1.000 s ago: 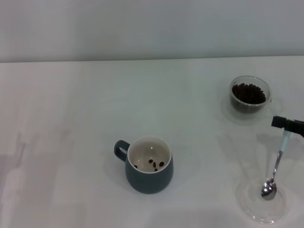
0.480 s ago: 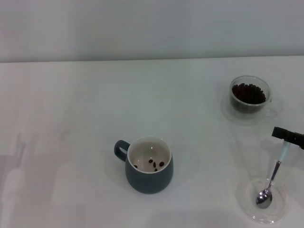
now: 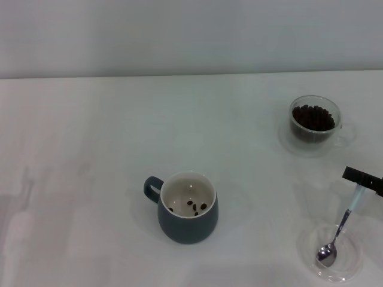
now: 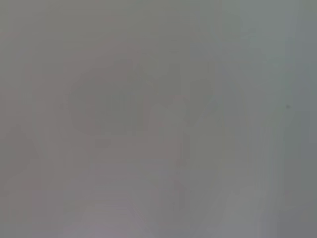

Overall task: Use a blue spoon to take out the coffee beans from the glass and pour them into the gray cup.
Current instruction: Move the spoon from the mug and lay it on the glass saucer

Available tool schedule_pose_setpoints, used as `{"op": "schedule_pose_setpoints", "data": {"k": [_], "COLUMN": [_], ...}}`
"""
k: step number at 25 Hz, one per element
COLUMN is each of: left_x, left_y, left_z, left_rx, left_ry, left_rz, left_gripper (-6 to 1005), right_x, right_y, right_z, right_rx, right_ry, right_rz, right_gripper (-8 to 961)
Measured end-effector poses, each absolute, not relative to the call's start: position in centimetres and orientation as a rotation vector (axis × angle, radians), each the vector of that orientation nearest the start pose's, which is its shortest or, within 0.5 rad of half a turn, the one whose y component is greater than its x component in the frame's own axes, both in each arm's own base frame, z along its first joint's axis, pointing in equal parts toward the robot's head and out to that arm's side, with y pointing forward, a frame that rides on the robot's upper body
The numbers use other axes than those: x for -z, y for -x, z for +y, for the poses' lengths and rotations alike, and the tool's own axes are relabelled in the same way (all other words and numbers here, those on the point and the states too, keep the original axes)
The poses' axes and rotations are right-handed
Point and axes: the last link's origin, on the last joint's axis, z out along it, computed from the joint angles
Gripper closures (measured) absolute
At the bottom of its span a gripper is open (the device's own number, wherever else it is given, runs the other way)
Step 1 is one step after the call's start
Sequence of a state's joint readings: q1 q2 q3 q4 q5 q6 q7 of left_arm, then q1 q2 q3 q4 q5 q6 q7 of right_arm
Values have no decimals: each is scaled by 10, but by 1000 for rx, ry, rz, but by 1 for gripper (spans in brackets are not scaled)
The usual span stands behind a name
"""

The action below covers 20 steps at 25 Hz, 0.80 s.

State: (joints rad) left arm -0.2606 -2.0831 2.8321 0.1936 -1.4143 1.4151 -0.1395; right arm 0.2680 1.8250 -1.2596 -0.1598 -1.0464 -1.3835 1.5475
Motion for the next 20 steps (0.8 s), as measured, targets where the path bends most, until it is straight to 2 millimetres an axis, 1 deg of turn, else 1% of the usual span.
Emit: {"op": "schedule_pose_setpoints", "data": {"k": [7, 12, 20], "left_x": [13, 14, 14], "left_y": [354, 354, 355], "left_z": [254, 254, 253], "left_rx": [754, 755, 755], "left_ry": [1458, 1459, 1455], "left_rz": [-586, -590, -595], "left_gripper": [269, 268, 268], "right_x": [-35, -31, -29], "right_y": [-388, -388, -391], "right_z": [250, 250, 250], "right_rx": [-997, -1021, -1003], "right_ry": [1963, 1922, 1900], "right_rz": [1547, 1596, 1611], "right_gripper": [650, 648, 645]}}
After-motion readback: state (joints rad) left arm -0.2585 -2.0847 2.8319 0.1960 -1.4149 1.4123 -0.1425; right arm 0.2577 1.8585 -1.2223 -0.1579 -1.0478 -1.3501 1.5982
